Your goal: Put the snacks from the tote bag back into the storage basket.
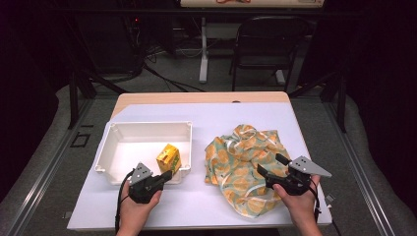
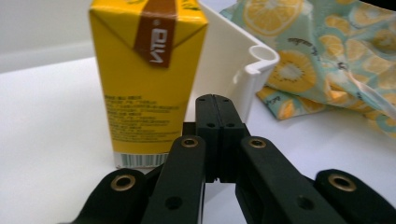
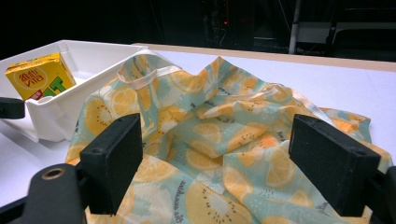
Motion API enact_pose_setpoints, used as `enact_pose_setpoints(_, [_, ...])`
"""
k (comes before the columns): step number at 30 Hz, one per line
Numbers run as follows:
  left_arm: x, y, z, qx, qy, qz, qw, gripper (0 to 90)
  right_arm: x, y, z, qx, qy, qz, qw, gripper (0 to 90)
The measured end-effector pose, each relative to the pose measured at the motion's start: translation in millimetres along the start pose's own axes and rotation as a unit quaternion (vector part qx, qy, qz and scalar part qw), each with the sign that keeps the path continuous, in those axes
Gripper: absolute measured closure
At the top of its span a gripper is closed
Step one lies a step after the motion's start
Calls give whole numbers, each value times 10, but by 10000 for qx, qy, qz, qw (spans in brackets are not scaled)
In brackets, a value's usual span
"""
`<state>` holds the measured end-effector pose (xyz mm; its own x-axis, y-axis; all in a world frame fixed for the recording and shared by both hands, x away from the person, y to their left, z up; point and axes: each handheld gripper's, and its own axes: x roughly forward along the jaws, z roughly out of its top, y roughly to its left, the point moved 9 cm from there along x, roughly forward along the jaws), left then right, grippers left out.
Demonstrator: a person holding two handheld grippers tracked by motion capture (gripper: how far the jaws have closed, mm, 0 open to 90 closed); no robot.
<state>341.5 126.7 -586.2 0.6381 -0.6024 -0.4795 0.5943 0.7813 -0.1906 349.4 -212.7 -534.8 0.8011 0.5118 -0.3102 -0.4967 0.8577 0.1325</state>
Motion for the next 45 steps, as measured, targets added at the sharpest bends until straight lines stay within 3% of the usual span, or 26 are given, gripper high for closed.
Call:
enact_pose_setpoints(10, [67,9,-15,13,108,69,9999,900,1,2,-10,-45,27,0,10000,168])
enact_pose_setpoints(35, [-3,380,-11,-498,26,507,9975,900,-6,-21,-32,-23,89,-75,9999,171])
enact_pose_setpoints(41, [-103,442,1,-550,-55,583,9968,900,-12,-31,-33,5,84,-97,9999,171])
enact_pose_setpoints(45, [-227,542,33,-666,-156,737,9949,900,-19,-45,-39,-10,108,-126,9999,172])
